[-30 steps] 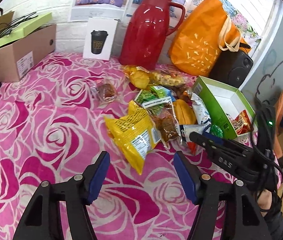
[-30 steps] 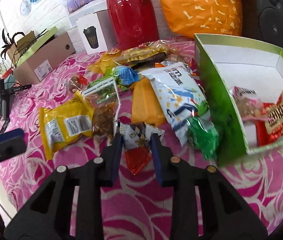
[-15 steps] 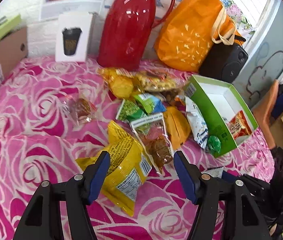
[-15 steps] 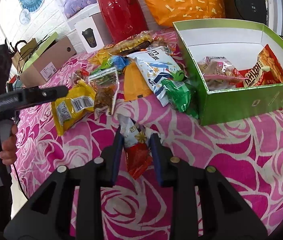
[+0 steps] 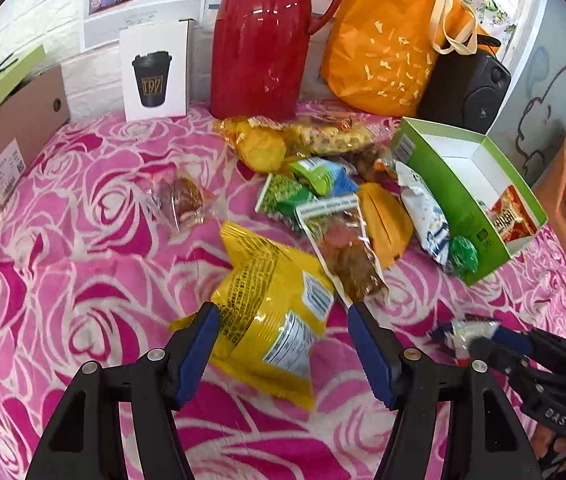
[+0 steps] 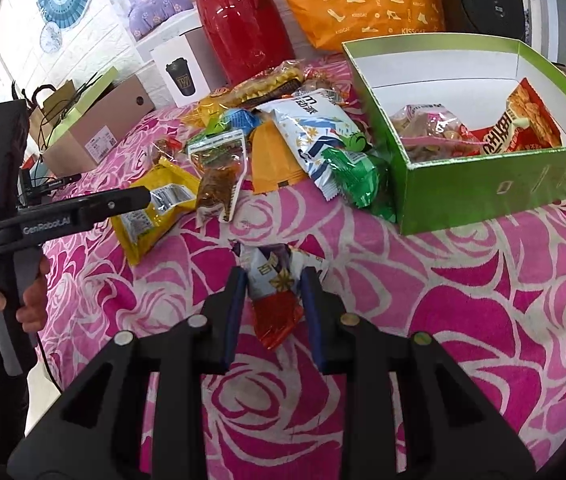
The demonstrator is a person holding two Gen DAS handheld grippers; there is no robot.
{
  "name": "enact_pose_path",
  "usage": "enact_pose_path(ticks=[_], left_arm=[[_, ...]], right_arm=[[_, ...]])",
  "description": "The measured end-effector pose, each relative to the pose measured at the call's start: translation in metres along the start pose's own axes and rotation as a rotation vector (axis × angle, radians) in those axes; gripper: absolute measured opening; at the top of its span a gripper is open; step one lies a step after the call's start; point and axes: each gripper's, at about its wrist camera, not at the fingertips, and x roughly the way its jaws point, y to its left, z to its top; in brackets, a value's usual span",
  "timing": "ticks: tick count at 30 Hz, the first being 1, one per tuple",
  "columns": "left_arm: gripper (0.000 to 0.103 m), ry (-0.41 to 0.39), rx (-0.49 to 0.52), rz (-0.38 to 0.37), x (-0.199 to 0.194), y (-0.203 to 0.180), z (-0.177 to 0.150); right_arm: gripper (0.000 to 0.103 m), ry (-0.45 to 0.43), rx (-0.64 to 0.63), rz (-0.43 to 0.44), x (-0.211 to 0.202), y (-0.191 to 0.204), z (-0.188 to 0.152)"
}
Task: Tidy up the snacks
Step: 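Grasp a red-white candy packet with the right tool while the left tool grasps a yellow snack bag, then carry both packets over the green box and open both tools to drop them inside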
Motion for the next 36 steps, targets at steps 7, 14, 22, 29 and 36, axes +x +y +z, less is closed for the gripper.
enact_pose_path(ticks=[7, 14, 22, 29, 36], left_arm=[[0.073, 0.005, 0.116, 0.111, 0.018, -0.007, -0.01], [0.072, 0.024, 0.083, 0.128, 0.029, 0.003, -0.01], [0.048, 0.024, 0.032, 0.161, 0.017, 0.0, -0.009], [0.047, -0.095, 0.017, -0.004, -0.047, -0.021, 0.005], [0.047, -0.209, 0.118, -0.14, -0.089, -0.078, 0.038]], right_arm=[[0.031, 0.012, 0.009, -0.001, 0.003, 0.0, 0.0], [0.029, 0.014, 0.009, 0.003, 0.005, 0.002, -0.002], [0.026, -0.038, -0.004, 0.012, -0.017, 0.005, 0.0], [0.026, -0.232, -0.014, -0.011, -0.082, -0.004, 0.026], [0.026, -0.414, 0.067, -0.148, -0.144, -0.048, 0.048]])
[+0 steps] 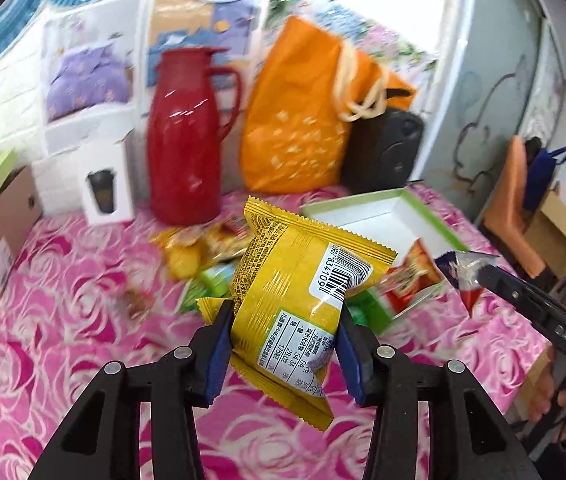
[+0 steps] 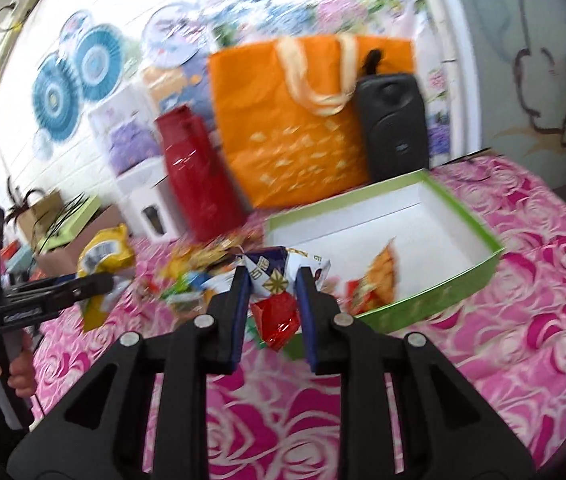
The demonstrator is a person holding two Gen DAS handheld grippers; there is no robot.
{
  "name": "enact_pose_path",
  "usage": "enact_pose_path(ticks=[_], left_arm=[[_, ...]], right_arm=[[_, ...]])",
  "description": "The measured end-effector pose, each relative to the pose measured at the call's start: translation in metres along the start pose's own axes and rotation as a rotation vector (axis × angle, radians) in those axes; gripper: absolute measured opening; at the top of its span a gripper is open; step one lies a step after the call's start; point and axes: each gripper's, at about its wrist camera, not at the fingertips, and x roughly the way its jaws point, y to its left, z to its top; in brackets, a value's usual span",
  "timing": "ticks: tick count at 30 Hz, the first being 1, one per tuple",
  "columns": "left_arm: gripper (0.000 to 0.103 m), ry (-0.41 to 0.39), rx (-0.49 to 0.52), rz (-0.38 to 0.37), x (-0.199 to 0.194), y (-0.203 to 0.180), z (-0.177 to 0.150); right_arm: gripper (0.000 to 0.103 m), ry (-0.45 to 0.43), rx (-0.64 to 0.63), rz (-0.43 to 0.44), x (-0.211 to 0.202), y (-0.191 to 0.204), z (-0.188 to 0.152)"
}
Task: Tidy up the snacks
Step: 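Carry both packets over the green box and open both tools to drop them inside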
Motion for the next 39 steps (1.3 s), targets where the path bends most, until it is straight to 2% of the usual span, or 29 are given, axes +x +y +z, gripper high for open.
enact_pose_path(ticks=[2, 9, 19, 28, 29, 30, 31, 32, 33, 34, 35, 39], left_arm=[[0.047, -0.007, 0.014, -0.047, 0.005, -0.016, 0.011], [0.047, 0.012, 0.056, -0.113, 0.043, -0.063, 0.043], [0.047, 0.101, 0.111, -0.139, 0.119, -0.109, 0.063], [0.048, 0.182, 0.118, -0.114, 0.189, -0.116, 0.067], [0.048, 0.186, 0.119, -0.11, 0.194, -0.116, 0.066], [0.049, 0.186, 0.122, -0.107, 0.198, -0.116, 0.066], [0.052, 0.173, 0.127, -0.097, 0.2, -0.116, 0.065], [0.065, 0.15, 0.128, -0.076, 0.2, -0.115, 0.065], [0.078, 0.124, 0.128, -0.046, 0.197, -0.114, 0.065], [0.096, 0.102, 0.122, -0.02, 0.195, -0.113, 0.065], [0.101, 0.073, 0.117, -0.005, 0.19, -0.111, 0.065], [0.103, 0.054, 0.131, 0.013, 0.183, -0.109, 0.067]], right_arm=[[0.026, -0.018, 0.028, -0.036, -0.004, -0.015, 0.007], [0.026, -0.03, 0.105, -0.123, 0.001, -0.065, 0.016], [0.026, 0.04, 0.141, -0.168, 0.05, -0.111, 0.011], [0.027, 0.098, 0.141, -0.172, 0.095, -0.138, 0.012], [0.033, 0.104, 0.132, -0.17, 0.099, -0.139, 0.011], [0.053, 0.111, 0.119, -0.164, 0.102, -0.139, 0.01], [0.064, 0.115, 0.11, -0.172, 0.104, -0.139, 0.009], [0.082, 0.108, 0.1, -0.186, 0.105, -0.138, 0.008], [0.093, 0.098, 0.088, -0.195, 0.104, -0.137, 0.007], [0.096, 0.093, 0.077, -0.2, 0.103, -0.137, 0.007], [0.1, 0.094, 0.07, -0.205, 0.103, -0.136, 0.007], [0.101, 0.096, 0.059, -0.224, 0.102, -0.134, 0.007]])
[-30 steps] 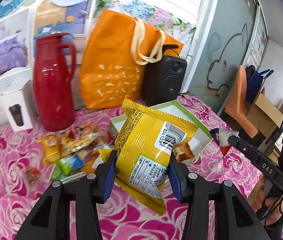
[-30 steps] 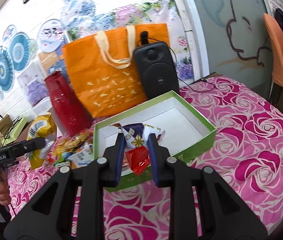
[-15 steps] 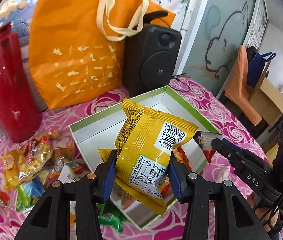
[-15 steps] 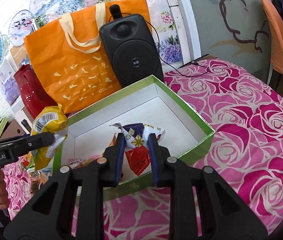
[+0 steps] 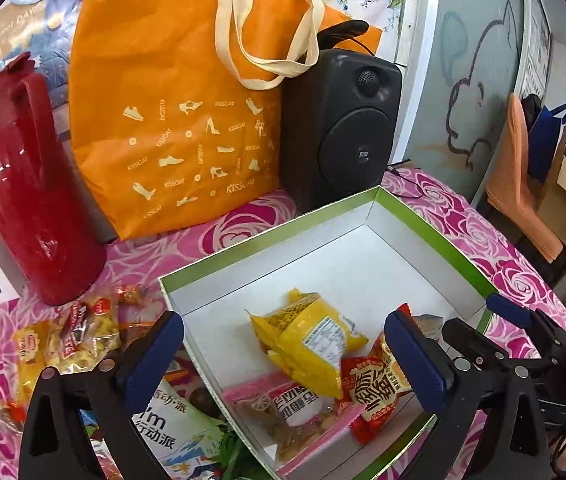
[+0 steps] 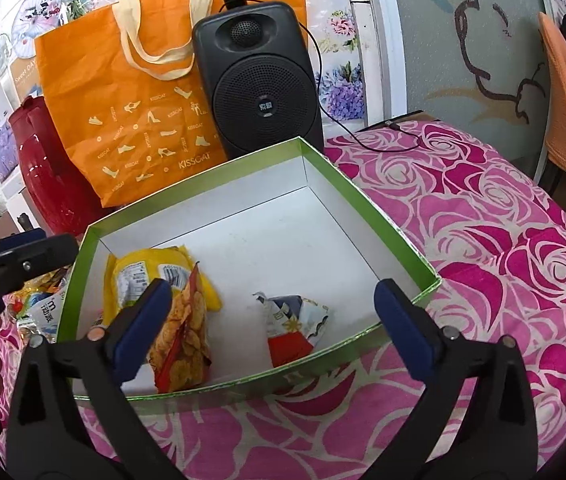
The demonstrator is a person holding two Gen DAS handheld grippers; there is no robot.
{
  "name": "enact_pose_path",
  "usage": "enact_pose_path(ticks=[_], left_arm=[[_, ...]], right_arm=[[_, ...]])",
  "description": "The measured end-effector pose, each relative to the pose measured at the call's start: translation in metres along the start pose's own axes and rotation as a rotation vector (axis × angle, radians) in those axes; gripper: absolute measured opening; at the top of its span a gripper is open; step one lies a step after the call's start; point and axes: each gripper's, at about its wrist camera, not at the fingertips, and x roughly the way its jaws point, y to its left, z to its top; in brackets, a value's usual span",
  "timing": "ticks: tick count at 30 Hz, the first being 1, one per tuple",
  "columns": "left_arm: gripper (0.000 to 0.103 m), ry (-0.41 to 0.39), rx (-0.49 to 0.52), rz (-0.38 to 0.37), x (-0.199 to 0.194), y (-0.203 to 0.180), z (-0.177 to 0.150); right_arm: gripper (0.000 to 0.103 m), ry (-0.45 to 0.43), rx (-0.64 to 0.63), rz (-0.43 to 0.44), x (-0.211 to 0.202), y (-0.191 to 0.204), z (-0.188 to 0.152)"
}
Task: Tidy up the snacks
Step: 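Carry both packets over the green box and open both tools to drop them inside, then withdraw both open tools from the box toward the remaining snacks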
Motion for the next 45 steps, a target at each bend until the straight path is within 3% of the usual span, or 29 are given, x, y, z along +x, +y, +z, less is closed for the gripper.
enact_pose_path(ticks=[5, 12, 21, 24, 27, 33, 38, 45], left_arm=[[0.103, -0.001, -0.019, 0.006, -0.008, 0.005, -0.005], [0.103, -0.064, -0.069, -0.005, -0.054, 0.015, -0.01], [0.103, -0.098, -0.111, 0.076, -0.117, 0.027, -0.036], [0.103, -0.081, -0.132, 0.096, -0.129, 0.035, -0.057], [0.103, -0.037, -0.164, 0.109, -0.131, 0.047, -0.082], [0.103, 0.005, -0.254, 0.114, -0.135, 0.079, -0.128], [0.103, 0.004, -0.338, 0.127, -0.142, 0.107, -0.154], [0.103, -0.02, -0.392, 0.139, -0.157, 0.133, -0.185]], right_arm=[[0.102, 0.013, -0.028, -0.032, -0.009, 0.009, -0.002], [0.102, -0.071, -0.004, -0.034, -0.053, 0.017, -0.001], [0.102, -0.162, -0.046, 0.019, -0.111, 0.041, -0.007], [0.102, -0.194, -0.051, 0.067, -0.122, 0.05, -0.016], [0.102, -0.213, -0.061, 0.189, -0.127, 0.062, -0.033], [0.102, -0.086, -0.141, 0.272, -0.111, 0.105, -0.073], [0.102, 0.045, -0.216, 0.29, -0.084, 0.149, -0.108], [0.102, 0.211, -0.211, 0.401, -0.045, 0.199, -0.118]])
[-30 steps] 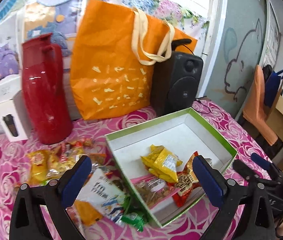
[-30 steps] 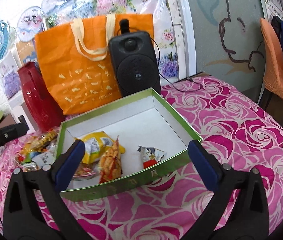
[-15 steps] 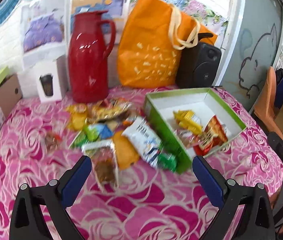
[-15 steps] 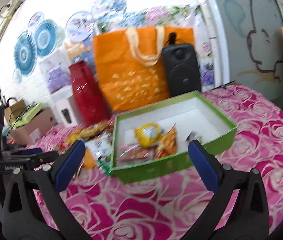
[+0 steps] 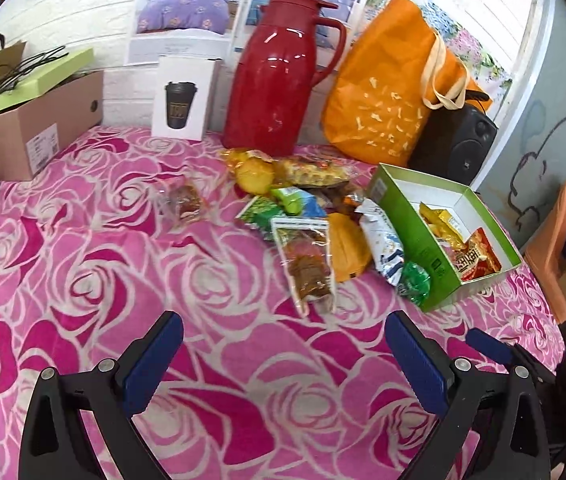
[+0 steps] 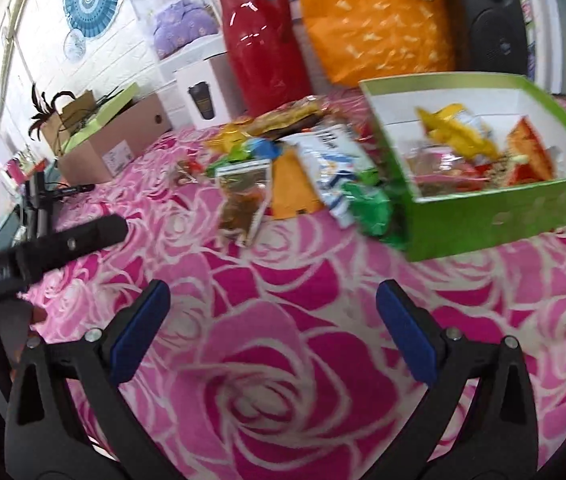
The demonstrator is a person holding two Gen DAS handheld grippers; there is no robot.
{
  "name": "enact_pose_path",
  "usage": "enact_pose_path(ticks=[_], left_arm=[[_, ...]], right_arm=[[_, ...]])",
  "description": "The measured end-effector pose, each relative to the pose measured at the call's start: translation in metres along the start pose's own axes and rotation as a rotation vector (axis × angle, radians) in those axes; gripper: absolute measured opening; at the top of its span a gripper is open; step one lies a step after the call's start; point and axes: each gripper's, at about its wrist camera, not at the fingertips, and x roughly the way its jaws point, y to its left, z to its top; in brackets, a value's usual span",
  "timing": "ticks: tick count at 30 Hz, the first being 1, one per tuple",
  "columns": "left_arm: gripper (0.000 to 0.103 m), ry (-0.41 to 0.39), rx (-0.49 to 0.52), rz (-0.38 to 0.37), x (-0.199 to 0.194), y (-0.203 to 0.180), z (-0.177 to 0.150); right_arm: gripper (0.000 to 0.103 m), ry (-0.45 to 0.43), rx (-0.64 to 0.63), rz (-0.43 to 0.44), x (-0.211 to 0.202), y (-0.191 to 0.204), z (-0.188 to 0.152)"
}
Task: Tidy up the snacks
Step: 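Withdraw both open tools from the box toward the remaining snacks, then grasp the clear bag of brown snack with the right tool while the left tool grasps a green snack bag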
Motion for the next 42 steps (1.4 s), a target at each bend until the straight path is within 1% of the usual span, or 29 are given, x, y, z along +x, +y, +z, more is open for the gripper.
enact_pose_path(ticks=[3, 6, 7, 9, 11, 13, 15, 16, 17, 18, 19, 21, 22, 24, 27, 30, 31, 32, 34, 36, 39, 40, 42], left_arm=[[0.103, -0.003, -0.025, 0.017, -0.004, 0.013, -0.002], [0.103, -0.012, -0.062, 0.048, -0.007, 0.027, -0.003], [0.103, -0.011, -0.068, 0.06, -0.007, 0.031, -0.003], [0.103, -0.006, -0.073, 0.08, -0.005, 0.038, -0.003], [0.102, 0.01, -0.093, 0.107, -0.002, 0.048, -0.004], [0.102, 0.025, -0.135, 0.102, 0.002, 0.058, -0.004], [0.102, 0.025, -0.185, 0.093, 0.002, 0.069, -0.004], [0.101, 0.022, -0.2, 0.097, 0.001, 0.074, -0.004], [0.1, 0.022, -0.205, 0.1, 0.001, 0.075, -0.004], [0.098, 0.02, -0.204, 0.094, 0.001, 0.077, -0.004], [0.096, 0.019, -0.193, 0.07, 0.0, 0.077, -0.004], [0.094, 0.022, -0.177, 0.041, 0.002, 0.074, -0.002], [0.094, 0.024, -0.169, 0.03, 0.003, 0.073, -0.001], [0.093, 0.025, -0.148, 0.001, 0.008, 0.067, 0.004], [0.088, 0.035, -0.112, -0.045, 0.023, 0.055, 0.017], [0.074, 0.058, -0.097, -0.079, 0.045, 0.047, 0.031], [0.065, 0.08, -0.104, -0.098, 0.058, 0.045, 0.037], [0.059, 0.097, -0.114, -0.115, 0.068, 0.044, 0.042], [0.056, 0.132, -0.147, -0.131, 0.088, 0.042, 0.05], [0.056, 0.128, -0.177, -0.147, 0.102, 0.038, 0.062], [0.056, 0.112, -0.153, -0.162, 0.11, 0.026, 0.076], [0.056, 0.116, -0.133, -0.158, 0.115, 0.021, 0.08], [0.056, 0.143, -0.108, -0.107, 0.13, 0.019, 0.084]], right_arm=[[0.102, 0.016, 0.002, -0.005, 0.019, 0.007, 0.011], [0.102, 0.034, 0.034, -0.004, 0.036, 0.008, 0.021], [0.1, 0.034, 0.038, -0.004, 0.04, 0.008, 0.024], [0.091, 0.045, 0.035, 0.007, 0.046, 0.011, 0.03], [0.089, 0.066, 0.022, 0.028, 0.056, 0.016, 0.035], [0.085, 0.088, 0.002, 0.023, 0.069, 0.023, 0.038], [0.074, 0.112, -0.008, 0.008, 0.083, 0.027, 0.038], [0.071, 0.128, -0.007, 0.004, 0.09, 0.028, 0.039], [0.066, 0.138, -0.005, 0.004, 0.097, 0.028, 0.039], [0.049, 0.143, -0.007, 0.002, 0.102, 0.029, 0.038], [0.04, 0.148, -0.013, -0.009, 0.107, 0.028, 0.037], [0.035, 0.149, 0.0, 0.011, 0.105, 0.024, 0.035], [0.035, 0.146, 0.0, 0.021, 0.1, 0.022, 0.035], [0.035, 0.147, -0.023, 0.007, 0.09, 0.02, 0.032], [0.035, 0.154, -0.031, -0.012, 0.073, 0.01, 0.022], [0.036, 0.169, 0.009, -0.022, 0.06, -0.006, 0.008], [0.037, 0.166, 0.029, -0.014, 0.056, -0.012, 0.004], [0.037, 0.166, 0.042, -0.009, 0.053, -0.015, 0.001], [0.037, 0.167, 0.036, -0.011, 0.051, -0.015, -0.001], [0.038, 0.168, 0.021, -0.016, 0.051, -0.014, -0.001], [0.039, 0.167, 0.025, -0.017, 0.055, -0.012, -0.001], [0.039, 0.165, 0.027, -0.015, 0.056, -0.012, 0.0], [0.039, 0.163, 0.031, -0.009, 0.056, -0.013, -0.001]])
